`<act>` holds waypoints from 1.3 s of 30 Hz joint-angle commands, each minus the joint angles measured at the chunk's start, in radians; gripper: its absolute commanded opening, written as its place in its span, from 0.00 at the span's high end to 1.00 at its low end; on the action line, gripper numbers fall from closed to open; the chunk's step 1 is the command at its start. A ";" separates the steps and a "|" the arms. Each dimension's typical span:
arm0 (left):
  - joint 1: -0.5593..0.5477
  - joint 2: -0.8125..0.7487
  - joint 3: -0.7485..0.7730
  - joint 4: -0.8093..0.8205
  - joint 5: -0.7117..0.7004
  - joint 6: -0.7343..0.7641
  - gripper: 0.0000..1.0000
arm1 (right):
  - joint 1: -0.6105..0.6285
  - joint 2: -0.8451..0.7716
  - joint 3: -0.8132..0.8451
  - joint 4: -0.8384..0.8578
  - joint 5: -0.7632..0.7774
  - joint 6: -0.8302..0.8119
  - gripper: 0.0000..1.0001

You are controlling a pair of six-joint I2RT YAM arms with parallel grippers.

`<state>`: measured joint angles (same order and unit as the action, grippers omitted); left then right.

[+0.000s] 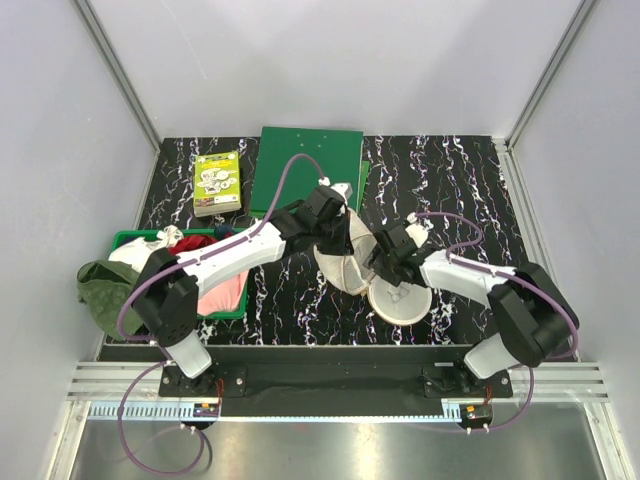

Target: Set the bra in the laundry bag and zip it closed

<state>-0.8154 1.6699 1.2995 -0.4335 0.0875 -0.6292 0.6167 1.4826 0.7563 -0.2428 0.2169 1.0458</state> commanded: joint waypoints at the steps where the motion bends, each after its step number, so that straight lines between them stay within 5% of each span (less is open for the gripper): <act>1: -0.011 -0.059 -0.016 0.024 -0.031 -0.012 1.00 | 0.023 0.045 0.037 0.028 0.075 0.054 0.41; 10: -0.016 -0.075 -0.040 0.027 -0.032 -0.015 1.00 | 0.031 0.070 -0.035 0.051 0.156 0.088 0.53; 11: -0.016 -0.076 -0.040 0.030 -0.029 -0.017 1.00 | 0.029 0.062 -0.037 0.050 0.167 0.079 0.70; 15: -0.019 -0.084 -0.037 0.035 -0.025 -0.026 1.00 | 0.029 -0.031 -0.098 0.048 0.214 0.043 1.00; 19: -0.021 -0.067 -0.010 0.048 -0.002 -0.050 1.00 | 0.029 -0.233 -0.164 -0.039 0.256 0.000 1.00; 28: -0.042 0.005 0.044 0.162 0.084 -0.202 1.00 | 0.025 -1.011 -0.170 -0.513 0.363 -0.133 1.00; 31: -0.042 0.053 0.072 0.185 0.087 -0.233 1.00 | 0.025 -1.081 -0.182 -0.546 0.331 -0.110 1.00; 39: -0.039 0.136 0.126 0.164 0.072 -0.210 1.00 | 0.025 -0.938 -0.149 -0.700 0.415 0.083 1.00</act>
<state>-0.8562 1.7996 1.3769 -0.2947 0.1581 -0.8398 0.6392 0.5156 0.5777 -0.8299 0.5293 1.0306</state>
